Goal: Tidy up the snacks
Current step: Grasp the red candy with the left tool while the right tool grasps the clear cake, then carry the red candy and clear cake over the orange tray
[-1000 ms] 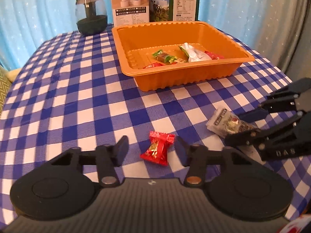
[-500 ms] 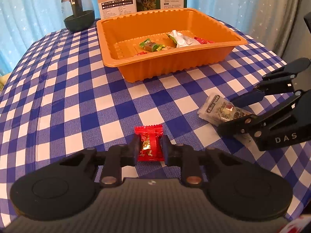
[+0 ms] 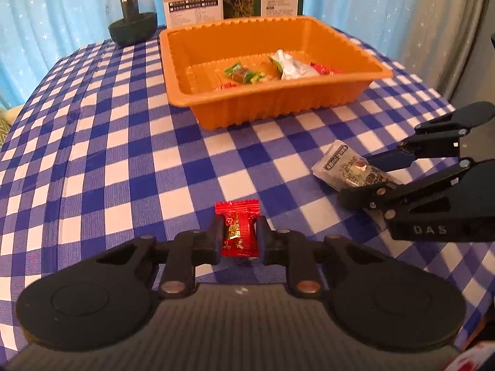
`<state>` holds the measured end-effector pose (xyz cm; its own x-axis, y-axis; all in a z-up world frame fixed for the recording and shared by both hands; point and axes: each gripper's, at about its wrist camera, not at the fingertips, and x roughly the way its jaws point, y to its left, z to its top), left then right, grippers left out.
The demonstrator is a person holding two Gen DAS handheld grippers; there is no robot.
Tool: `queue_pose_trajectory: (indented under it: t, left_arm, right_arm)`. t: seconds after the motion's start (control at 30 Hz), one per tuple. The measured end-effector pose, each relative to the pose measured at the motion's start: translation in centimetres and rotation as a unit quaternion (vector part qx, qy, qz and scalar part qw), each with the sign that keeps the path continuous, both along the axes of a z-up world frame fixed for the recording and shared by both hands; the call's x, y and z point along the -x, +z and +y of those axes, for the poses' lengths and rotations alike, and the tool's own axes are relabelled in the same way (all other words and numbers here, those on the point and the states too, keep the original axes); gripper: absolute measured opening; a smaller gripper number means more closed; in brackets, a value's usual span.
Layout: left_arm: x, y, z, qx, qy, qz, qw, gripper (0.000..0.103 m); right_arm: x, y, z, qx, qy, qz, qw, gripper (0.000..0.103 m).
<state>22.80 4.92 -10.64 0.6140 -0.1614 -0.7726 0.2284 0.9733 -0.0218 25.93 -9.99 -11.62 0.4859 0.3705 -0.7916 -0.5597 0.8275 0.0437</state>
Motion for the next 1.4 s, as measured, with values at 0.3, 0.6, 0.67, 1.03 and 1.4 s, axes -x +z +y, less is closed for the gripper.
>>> queue_pose_trajectory:
  t: [0.3, 0.6, 0.67, 1.03, 1.4]
  left_arm:
    - [0.3, 2.3, -0.5, 0.035, 0.018, -0.023, 0.9990, 0.019]
    - [0.4, 3.8, -2.0, 0.053, 0.015, -0.034, 0.9979, 0.019]
    - [0.4, 4.2, -2.2, 0.053, 0.013, -0.038, 0.9978, 0.019]
    - [0.2, 5.1, -3.1, 0.062, 0.010, -0.051, 0.9968, 0.019]
    - [-0.2, 6.9, -2.5, 0.068, 0.022, -0.088, 0.9935, 0.019]
  right_arm:
    - [-0.1, 2.3, -1.7, -0.037, -0.053, -0.009, 0.998, 0.038]
    - [0.9, 3.9, -2.6, -0.064, -0.067, -0.023, 0.995, 0.038]
    - [1.1, 4.2, -2.6, -0.064, -0.067, -0.029, 0.995, 0.038]
    - [1.3, 5.0, -3.7, -0.072, -0.086, -0.041, 0.993, 0.038]
    - [1.0, 7.4, -5.7, -0.115, -0.137, -0.081, 0.981, 0.038]
